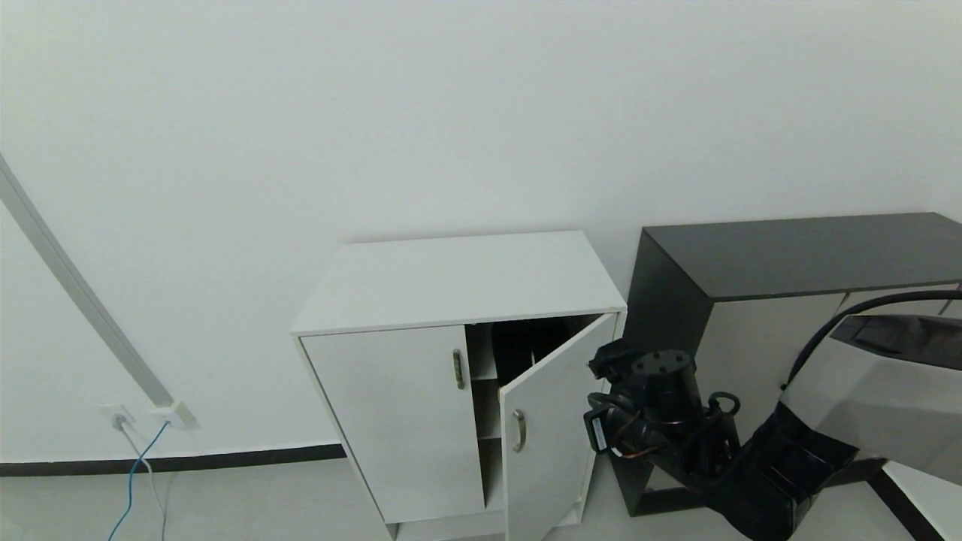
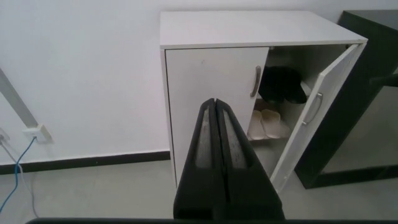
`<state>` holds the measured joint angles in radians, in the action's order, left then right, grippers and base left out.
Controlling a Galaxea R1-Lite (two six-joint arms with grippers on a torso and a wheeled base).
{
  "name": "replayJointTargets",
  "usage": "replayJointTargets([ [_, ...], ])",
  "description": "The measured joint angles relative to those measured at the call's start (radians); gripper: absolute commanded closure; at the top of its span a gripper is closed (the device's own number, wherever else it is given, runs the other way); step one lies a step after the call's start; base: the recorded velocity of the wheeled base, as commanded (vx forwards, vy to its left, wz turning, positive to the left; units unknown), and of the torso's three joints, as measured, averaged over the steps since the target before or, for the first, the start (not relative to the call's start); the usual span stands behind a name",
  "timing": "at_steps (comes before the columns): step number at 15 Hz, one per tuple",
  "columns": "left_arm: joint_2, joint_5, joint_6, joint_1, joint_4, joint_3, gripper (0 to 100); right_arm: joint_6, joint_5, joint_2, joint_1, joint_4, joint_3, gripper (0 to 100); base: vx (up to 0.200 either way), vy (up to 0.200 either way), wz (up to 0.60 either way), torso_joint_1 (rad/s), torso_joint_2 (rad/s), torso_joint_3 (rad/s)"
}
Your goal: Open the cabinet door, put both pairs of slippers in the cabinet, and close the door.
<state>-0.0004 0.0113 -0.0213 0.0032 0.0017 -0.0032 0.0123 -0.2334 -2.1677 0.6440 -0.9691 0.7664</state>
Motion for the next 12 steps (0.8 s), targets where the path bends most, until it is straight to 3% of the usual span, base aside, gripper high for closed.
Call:
replayJointTargets([
  [1,0.000,0.000,0.000,0.000,0.000,0.000,100,0.000,0.001,0.000,0.000,0.000,-0.001,100,0.000,0.000,0.60,0.007,0.00,0.007],
  [12,0.000,0.001,0.000,-0.001,0.000,0.000,100,-0.017,0.134,0.006,-0.001,-0.038,-0.089,100,0.000,0.000,0.00,0.000,0.00,0.000],
])
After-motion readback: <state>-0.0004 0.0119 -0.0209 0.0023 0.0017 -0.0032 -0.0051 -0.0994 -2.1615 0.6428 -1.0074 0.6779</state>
